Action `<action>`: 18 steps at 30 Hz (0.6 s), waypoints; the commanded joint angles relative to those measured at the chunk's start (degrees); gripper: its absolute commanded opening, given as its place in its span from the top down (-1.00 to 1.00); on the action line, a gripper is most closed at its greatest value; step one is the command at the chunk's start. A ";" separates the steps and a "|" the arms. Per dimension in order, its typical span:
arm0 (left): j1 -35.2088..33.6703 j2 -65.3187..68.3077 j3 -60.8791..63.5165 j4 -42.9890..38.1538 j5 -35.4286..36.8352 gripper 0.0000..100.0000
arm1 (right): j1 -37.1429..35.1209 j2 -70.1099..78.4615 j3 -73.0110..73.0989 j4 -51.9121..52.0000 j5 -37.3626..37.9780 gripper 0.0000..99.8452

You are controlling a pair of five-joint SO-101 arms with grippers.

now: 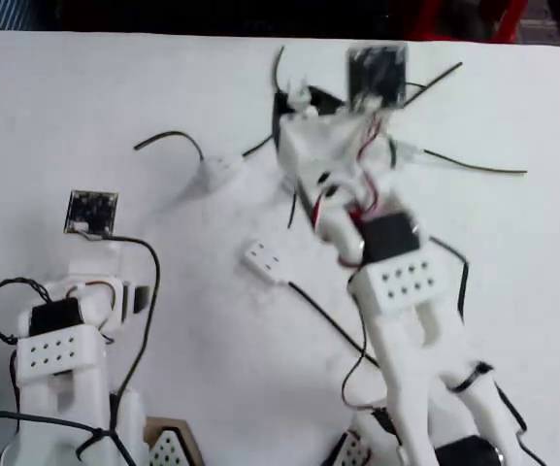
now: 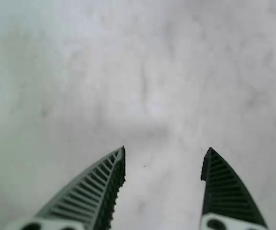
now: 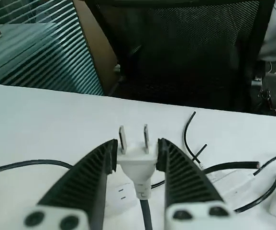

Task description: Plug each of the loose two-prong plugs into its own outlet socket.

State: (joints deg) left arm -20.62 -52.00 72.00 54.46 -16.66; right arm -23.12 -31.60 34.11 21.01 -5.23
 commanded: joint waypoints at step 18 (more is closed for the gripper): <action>-0.31 -1.45 -0.09 -0.97 -0.79 0.49 | 6.46 -17.71 27.43 -7.60 2.81 0.97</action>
State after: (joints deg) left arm -20.62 -52.00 72.00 54.46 -16.84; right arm -18.73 -43.38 62.07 4.75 -3.03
